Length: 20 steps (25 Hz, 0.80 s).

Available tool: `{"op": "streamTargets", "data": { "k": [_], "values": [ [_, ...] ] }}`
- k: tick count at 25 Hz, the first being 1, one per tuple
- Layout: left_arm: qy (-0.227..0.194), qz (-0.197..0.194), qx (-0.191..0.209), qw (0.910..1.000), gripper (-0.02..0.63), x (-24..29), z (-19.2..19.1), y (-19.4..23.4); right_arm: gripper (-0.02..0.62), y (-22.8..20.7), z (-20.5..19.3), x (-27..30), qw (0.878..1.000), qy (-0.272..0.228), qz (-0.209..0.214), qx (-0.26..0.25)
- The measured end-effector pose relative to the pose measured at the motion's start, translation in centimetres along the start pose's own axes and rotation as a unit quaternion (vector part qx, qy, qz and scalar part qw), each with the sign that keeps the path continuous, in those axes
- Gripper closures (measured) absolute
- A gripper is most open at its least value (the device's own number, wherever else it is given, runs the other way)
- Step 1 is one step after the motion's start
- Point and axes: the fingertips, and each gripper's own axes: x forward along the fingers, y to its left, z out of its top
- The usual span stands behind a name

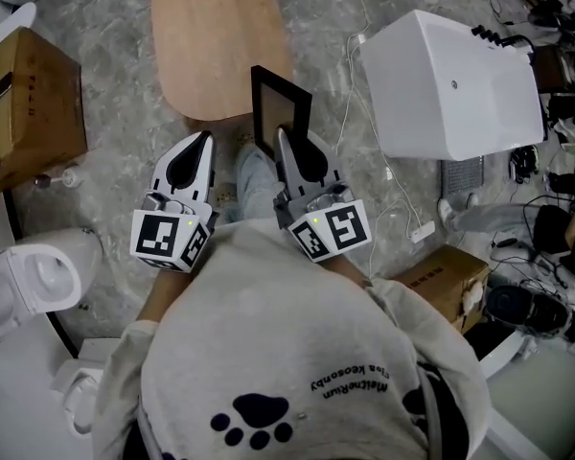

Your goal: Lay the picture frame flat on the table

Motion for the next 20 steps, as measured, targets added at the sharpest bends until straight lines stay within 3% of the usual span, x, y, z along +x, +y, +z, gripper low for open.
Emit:
{"op": "streamTargets", "data": {
  "k": [11, 20],
  "values": [
    [0.019, 0.031, -0.021, 0.9991, 0.597, 8.2, 1.3, 4.4, 0.557, -5.0, -0.1, 9.2, 0.998, 0.037, 0.041, 0.013],
    [0.016, 0.059, -0.029, 0.9977, 0.597, 16.0, 3.9, 7.3, 0.557, -11.2, 2.0, 16.6, 0.997, 0.046, 0.067, 0.004]
  ]
}}
